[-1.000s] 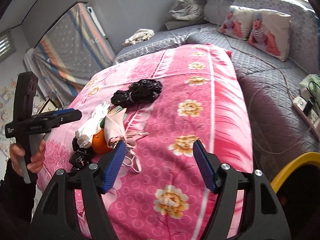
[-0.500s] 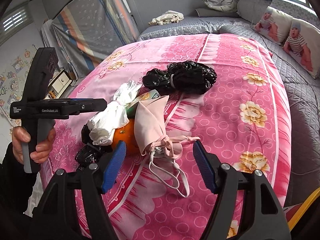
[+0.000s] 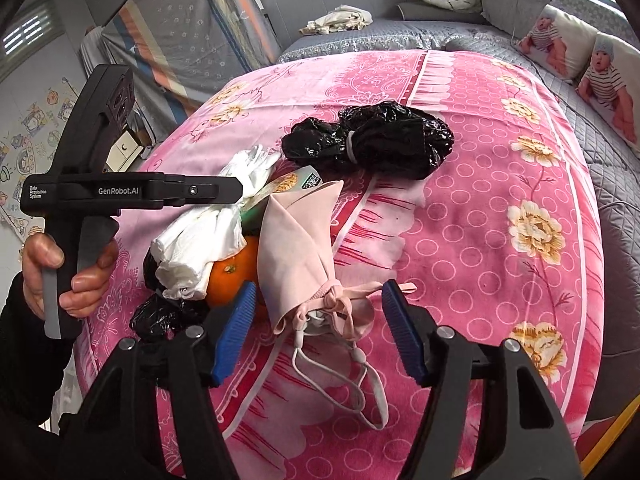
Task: Collect trash
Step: 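Grasp the white tissue bundle with the left tool while the right tool grasps the pink face mask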
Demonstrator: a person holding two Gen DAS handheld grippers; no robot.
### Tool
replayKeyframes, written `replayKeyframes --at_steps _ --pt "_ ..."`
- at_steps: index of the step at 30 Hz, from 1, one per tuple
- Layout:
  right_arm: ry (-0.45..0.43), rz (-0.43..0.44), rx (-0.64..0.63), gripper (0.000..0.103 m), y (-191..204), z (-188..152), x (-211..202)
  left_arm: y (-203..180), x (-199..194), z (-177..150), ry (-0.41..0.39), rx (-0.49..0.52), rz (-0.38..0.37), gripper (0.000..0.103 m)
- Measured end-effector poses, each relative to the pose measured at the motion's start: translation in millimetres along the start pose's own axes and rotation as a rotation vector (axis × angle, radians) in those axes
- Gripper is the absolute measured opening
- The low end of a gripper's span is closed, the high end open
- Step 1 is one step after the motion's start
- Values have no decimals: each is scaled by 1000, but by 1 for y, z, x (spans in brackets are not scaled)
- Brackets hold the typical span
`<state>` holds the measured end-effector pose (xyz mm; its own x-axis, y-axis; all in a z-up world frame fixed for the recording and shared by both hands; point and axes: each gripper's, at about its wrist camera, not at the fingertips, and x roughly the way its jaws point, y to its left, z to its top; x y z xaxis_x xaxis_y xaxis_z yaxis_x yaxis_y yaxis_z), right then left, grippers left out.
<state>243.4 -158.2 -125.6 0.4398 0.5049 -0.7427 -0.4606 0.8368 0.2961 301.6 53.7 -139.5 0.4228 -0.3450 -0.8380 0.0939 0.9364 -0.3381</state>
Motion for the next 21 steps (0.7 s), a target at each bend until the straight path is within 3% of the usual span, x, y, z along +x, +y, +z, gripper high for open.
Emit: replayKeyframes --at_steps 6,9,10,16,21 --pt "19 10 1 55 -1 2 6 -1 13 3 22 -7 -14 58" --pt "32 10 -7 47 0 1 9 -1 15 5 21 -20 -23 47" --pt "34 8 -10 42 1 1 10 -1 14 5 18 -25 -22 38" --pt "32 1 -16 29 4 0 6 3 9 4 5 -46 -14 32" --pt "20 -2 -27 27 10 -4 -4 6 -2 -1 -13 -64 -30 29"
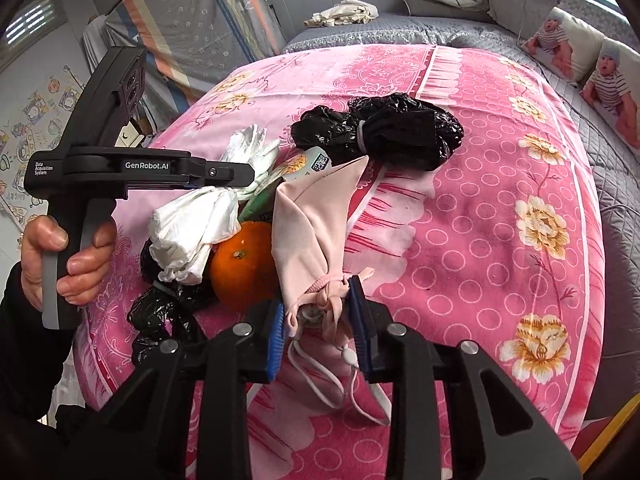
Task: Collect trash
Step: 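Grasp the white tissue bundle with the left tool while the right tool grasps the pink face mask, then carry the tissue bundle and pink mask with both tools over the yellow bin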
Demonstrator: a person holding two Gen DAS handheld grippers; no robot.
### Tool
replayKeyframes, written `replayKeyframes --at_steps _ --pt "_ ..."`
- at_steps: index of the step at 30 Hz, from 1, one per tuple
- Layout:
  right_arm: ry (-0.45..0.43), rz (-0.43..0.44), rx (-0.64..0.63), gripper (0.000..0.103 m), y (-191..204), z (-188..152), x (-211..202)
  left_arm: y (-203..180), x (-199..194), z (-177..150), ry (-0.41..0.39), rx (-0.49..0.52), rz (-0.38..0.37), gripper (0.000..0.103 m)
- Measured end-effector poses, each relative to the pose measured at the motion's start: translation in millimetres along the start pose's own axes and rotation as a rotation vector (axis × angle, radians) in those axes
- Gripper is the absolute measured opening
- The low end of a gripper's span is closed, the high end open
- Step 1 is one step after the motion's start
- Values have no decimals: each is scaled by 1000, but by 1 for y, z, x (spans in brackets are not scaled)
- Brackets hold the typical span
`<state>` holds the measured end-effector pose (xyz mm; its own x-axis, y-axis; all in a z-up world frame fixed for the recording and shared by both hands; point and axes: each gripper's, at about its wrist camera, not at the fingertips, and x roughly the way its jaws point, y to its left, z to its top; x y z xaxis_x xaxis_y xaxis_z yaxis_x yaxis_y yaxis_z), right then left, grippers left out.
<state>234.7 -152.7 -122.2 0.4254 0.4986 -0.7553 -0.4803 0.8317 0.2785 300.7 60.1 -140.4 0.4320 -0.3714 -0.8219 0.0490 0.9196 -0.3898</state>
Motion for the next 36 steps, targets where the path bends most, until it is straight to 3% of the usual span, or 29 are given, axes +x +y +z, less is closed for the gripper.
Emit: replayKeyframes --at_steps 17,36 --pt "-71 -20 10 26 13 -8 -44 12 -73 -17 -142 -1 23 29" --pt "-64 -28 40 26 13 -25 -57 -11 -87 -67 -131 78 25 29"
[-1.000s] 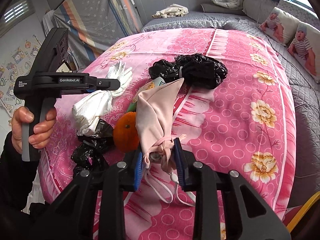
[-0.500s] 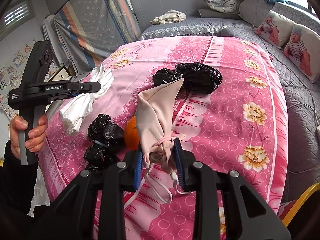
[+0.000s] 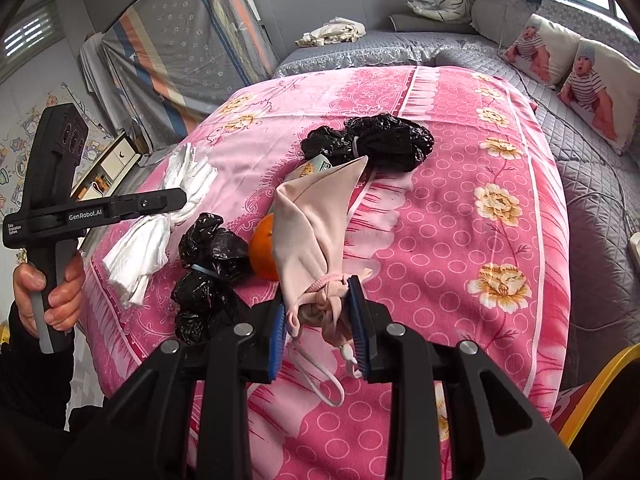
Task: Collect trash
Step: 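Carry the tissue bundle and pink mask with both tools over the yellow bin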
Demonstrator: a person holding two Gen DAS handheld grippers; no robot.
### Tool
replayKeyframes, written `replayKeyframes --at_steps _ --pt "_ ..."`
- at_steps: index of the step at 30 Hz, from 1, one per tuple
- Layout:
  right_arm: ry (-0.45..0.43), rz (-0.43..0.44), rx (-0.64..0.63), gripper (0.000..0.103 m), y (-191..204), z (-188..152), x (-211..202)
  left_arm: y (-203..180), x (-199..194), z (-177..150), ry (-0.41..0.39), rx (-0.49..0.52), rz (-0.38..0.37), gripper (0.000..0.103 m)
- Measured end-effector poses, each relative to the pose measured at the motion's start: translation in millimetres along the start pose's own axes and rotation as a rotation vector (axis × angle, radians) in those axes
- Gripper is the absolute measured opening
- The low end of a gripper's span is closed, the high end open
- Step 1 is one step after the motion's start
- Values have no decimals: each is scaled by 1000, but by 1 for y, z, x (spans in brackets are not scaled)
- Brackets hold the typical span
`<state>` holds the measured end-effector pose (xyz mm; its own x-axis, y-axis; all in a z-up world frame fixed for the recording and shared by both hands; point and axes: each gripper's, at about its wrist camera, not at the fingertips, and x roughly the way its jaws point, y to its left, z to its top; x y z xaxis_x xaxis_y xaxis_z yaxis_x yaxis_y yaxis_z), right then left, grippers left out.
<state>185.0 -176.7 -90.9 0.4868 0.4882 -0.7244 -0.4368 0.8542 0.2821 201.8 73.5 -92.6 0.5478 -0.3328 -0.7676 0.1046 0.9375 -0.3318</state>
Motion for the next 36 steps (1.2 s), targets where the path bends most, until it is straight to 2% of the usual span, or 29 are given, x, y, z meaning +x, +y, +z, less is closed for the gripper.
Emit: replayKeyframes --at_steps 12,36 --pt "-18 -38 58 26 -24 -9 -16 -44 5 -16 29 77 -45 29" --pt "-90 -158 226 27 -116 -29 -67 -164 53 -18 142 282 -160 29"
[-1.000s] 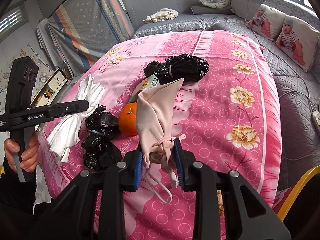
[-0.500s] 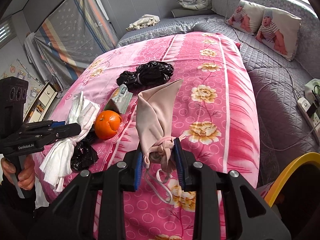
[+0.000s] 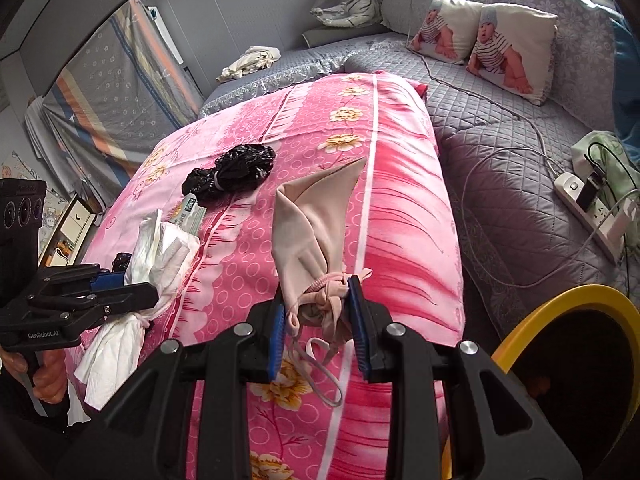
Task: Collect trash
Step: 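Carry the tissue bundle and pink mask with both tools over the yellow bin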
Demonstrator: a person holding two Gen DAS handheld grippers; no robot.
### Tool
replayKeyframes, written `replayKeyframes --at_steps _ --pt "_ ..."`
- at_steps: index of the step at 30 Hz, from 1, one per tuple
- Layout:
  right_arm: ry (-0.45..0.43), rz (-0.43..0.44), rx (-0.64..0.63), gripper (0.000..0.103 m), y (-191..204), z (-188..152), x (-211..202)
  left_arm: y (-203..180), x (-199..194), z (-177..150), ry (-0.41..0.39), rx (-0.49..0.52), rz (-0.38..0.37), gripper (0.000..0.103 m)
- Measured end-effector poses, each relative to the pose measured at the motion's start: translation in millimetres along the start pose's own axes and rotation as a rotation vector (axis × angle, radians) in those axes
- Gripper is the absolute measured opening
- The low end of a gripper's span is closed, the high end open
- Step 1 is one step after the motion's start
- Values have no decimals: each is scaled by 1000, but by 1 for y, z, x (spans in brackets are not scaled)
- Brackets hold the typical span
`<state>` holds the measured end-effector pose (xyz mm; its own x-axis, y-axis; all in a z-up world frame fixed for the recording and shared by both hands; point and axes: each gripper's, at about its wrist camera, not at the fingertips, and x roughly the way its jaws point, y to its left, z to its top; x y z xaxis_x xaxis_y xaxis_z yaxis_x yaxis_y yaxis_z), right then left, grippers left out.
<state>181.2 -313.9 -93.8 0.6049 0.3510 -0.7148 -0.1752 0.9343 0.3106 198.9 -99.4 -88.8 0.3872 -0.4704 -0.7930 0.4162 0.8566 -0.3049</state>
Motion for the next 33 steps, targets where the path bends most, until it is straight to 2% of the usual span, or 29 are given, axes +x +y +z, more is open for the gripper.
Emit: replayKeyframes --at_steps 7,16,25,33 --pt "-15 -55 53 27 -35 -6 -14 -32 21 8 28 48 -8 29" --pt "-46 -151 124 27 -78 -22 -48 -94 53 15 78 153 -65 29" --pt "-90 -236 227 27 -124 -45 -84 -147 73 13 94 263 -89 29" --pt "-121 -295 316 27 -155 -64 -109 -182 88 16 111 314 -106 29"
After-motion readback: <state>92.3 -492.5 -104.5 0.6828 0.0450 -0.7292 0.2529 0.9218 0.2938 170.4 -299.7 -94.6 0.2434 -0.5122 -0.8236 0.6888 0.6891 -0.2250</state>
